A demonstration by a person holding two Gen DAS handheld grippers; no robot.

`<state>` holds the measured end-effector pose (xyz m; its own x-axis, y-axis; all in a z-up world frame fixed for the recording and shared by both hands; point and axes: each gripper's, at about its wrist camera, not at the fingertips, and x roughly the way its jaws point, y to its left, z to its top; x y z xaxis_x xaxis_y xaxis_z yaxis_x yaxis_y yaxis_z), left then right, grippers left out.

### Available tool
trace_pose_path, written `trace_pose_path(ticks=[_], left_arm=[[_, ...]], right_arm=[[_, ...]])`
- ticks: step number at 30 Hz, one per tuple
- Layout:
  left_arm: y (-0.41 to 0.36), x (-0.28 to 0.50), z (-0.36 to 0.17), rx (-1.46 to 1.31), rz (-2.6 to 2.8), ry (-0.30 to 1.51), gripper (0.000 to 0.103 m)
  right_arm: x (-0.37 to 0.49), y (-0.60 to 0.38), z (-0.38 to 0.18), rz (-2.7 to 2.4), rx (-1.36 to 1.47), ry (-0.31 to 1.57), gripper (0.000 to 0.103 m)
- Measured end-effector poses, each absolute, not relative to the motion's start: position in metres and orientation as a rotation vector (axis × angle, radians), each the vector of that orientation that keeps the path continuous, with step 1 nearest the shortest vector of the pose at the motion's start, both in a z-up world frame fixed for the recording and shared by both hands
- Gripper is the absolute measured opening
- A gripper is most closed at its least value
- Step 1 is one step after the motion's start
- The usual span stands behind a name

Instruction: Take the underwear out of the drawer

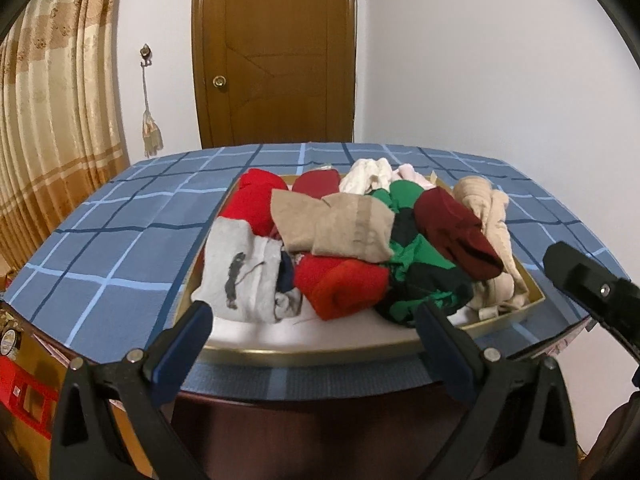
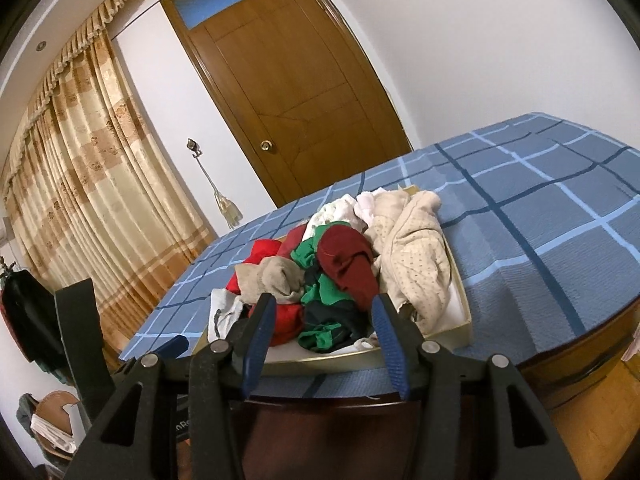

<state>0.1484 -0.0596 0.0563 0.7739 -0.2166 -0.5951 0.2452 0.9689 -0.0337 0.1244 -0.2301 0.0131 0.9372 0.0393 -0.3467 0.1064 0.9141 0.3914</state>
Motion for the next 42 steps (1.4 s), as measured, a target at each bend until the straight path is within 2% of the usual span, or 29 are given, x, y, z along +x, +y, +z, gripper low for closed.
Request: trace_pose_path(ticks=[42], left_arm=[[-0.038,0.057,0.079,0.071,-0.203,0.499,0.103]], right_arm=[[0.037,-0.194,0.029,-0.049,0.289,0.216,0.053]])
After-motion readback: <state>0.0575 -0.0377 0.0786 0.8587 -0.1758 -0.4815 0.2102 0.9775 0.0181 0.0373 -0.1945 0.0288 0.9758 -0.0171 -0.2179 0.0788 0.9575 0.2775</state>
